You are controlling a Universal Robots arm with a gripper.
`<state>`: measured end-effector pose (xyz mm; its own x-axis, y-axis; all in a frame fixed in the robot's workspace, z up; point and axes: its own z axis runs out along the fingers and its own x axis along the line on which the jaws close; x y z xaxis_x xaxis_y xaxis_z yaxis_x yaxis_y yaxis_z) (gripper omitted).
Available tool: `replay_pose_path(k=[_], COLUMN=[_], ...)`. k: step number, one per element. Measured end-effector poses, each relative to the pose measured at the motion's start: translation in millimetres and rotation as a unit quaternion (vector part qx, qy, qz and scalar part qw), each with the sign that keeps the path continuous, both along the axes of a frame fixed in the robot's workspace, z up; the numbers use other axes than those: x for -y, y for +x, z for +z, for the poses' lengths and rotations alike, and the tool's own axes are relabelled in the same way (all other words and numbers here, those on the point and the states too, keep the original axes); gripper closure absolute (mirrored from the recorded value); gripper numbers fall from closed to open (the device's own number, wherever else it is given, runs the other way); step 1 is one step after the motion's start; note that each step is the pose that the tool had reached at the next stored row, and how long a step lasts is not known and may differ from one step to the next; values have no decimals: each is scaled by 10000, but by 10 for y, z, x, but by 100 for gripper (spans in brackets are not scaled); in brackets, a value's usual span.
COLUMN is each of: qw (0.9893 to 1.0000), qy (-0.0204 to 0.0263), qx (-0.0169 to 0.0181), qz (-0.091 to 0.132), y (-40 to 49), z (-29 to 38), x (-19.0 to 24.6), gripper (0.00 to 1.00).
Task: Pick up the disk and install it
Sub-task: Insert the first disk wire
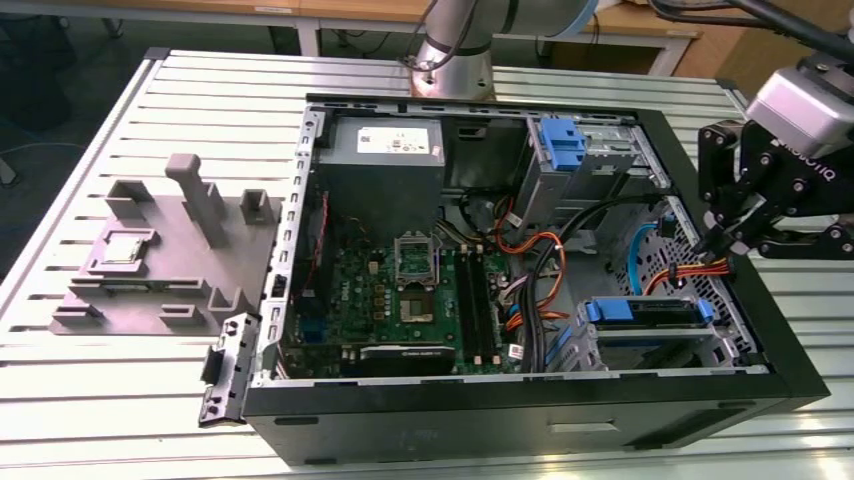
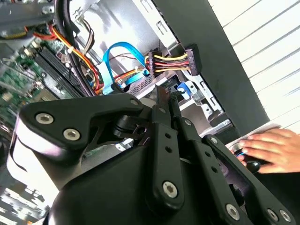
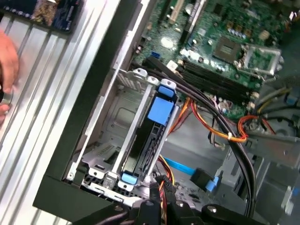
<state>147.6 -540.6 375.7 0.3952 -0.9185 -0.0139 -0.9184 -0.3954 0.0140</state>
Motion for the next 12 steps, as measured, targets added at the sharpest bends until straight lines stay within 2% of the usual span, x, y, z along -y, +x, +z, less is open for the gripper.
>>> replay_pose_path(k=[3, 6, 9, 12], qw=[9996, 9987, 9980, 9979], qy=[0, -1, 0, 0], qx=[0, 0, 0, 0], qz=[275, 506, 635, 651], y=[0, 1, 5, 6], z=[-3, -6, -9, -9], x=[0, 0, 0, 0], gripper=[83, 83, 83, 83])
